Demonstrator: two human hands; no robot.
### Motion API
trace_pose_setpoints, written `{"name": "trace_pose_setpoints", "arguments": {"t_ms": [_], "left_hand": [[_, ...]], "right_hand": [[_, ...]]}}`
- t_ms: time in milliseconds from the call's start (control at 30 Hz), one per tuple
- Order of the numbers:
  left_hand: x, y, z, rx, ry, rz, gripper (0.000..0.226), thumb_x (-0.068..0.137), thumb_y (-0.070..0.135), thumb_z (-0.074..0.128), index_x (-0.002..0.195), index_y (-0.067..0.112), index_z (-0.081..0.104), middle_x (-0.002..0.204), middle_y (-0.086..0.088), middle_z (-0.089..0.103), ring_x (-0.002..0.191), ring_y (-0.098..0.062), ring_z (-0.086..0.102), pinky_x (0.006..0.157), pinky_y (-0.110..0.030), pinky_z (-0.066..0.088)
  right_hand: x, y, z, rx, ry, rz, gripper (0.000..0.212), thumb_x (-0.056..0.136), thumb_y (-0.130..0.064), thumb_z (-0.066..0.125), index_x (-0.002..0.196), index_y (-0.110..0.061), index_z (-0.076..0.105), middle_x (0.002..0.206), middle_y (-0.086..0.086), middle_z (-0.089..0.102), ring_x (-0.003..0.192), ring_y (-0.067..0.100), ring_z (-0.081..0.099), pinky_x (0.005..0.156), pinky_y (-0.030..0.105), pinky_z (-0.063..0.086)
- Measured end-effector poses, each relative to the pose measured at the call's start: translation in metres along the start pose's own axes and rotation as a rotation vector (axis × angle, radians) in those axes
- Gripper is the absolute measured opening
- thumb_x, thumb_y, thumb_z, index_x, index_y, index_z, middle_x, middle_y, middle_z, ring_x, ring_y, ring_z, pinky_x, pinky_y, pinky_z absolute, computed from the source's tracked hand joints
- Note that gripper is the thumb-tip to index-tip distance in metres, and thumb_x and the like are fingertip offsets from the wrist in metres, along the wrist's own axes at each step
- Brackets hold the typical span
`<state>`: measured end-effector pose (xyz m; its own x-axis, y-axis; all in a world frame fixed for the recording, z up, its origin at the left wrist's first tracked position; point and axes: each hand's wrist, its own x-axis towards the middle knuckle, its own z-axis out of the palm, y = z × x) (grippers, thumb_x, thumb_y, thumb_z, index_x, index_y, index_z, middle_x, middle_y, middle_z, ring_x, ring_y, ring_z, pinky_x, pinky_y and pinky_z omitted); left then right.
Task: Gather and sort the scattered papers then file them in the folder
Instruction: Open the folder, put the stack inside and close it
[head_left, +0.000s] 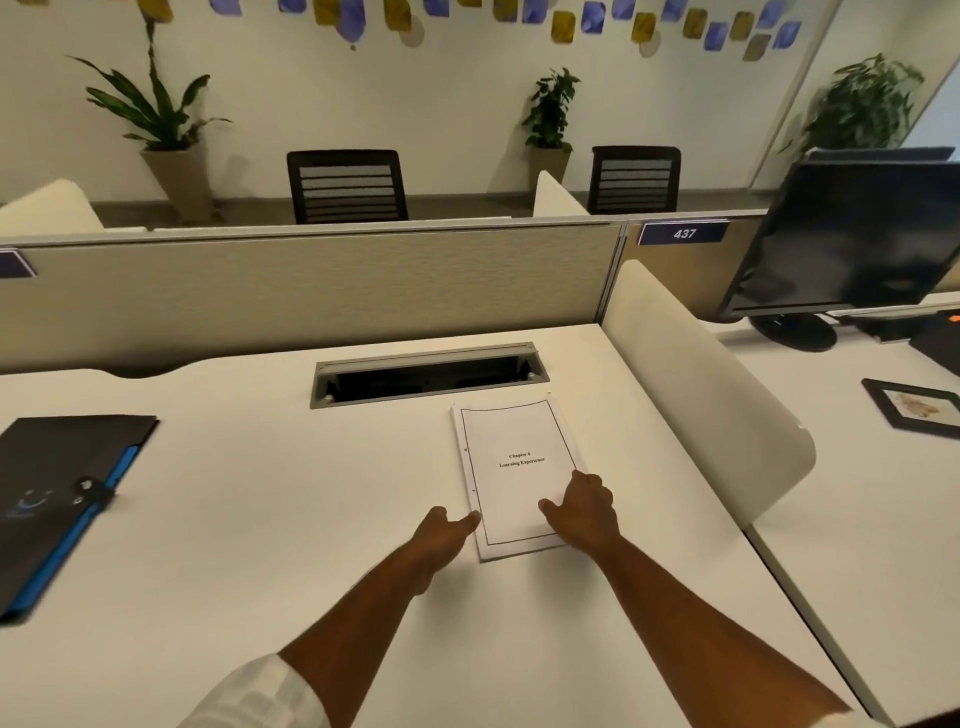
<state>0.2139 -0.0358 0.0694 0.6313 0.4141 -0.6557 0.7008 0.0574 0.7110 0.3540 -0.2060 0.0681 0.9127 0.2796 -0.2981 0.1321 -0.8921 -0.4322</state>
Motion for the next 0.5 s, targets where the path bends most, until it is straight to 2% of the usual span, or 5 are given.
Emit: {"name": "trace_pose_setpoints", "arguments": {"t_ms": [233,367,500], "left_hand": [[-0.016,-0.039,-0.053,-0.058,0.189,-0.024,0.080,0.091,0.052,0.057,0.153,0.017,0.020,0.157,-0.005,0.030,0.141,-0.027,0.035,0.111,-0.043,0.032],[-0.032,-0.065,-0.094,0.015,0.407,0.042,0.060,0.093,0.041,0.059,0.143,0.016,0.038,0.146,-0.007,0.044,0.126,-0.023,0.049,0.099,-0.032,0.040],[-0.048,-0.088,-0.144,0.041,0.594,0.063,0.043,0.093,0.033,0.059,0.131,0.015,0.050,0.137,-0.008,0.047,0.114,-0.024,0.055,0.095,-0.032,0.045]], "right_hand": [[-0.022,-0.023,0.039,-0.003,0.014,-0.111,0.074,0.090,-0.043,0.064,0.149,-0.006,0.037,0.148,0.012,0.043,0.138,0.033,0.040,0.109,0.042,0.038],[-0.035,-0.057,0.065,0.002,-0.016,-0.212,0.075,0.091,-0.043,0.065,0.150,-0.006,0.038,0.149,0.013,0.044,0.138,0.032,0.041,0.111,0.041,0.037],[-0.051,-0.095,0.096,0.020,-0.094,-0.274,0.074,0.092,-0.040,0.065,0.152,-0.007,0.036,0.152,0.012,0.041,0.140,0.032,0.039,0.113,0.039,0.035]]}}
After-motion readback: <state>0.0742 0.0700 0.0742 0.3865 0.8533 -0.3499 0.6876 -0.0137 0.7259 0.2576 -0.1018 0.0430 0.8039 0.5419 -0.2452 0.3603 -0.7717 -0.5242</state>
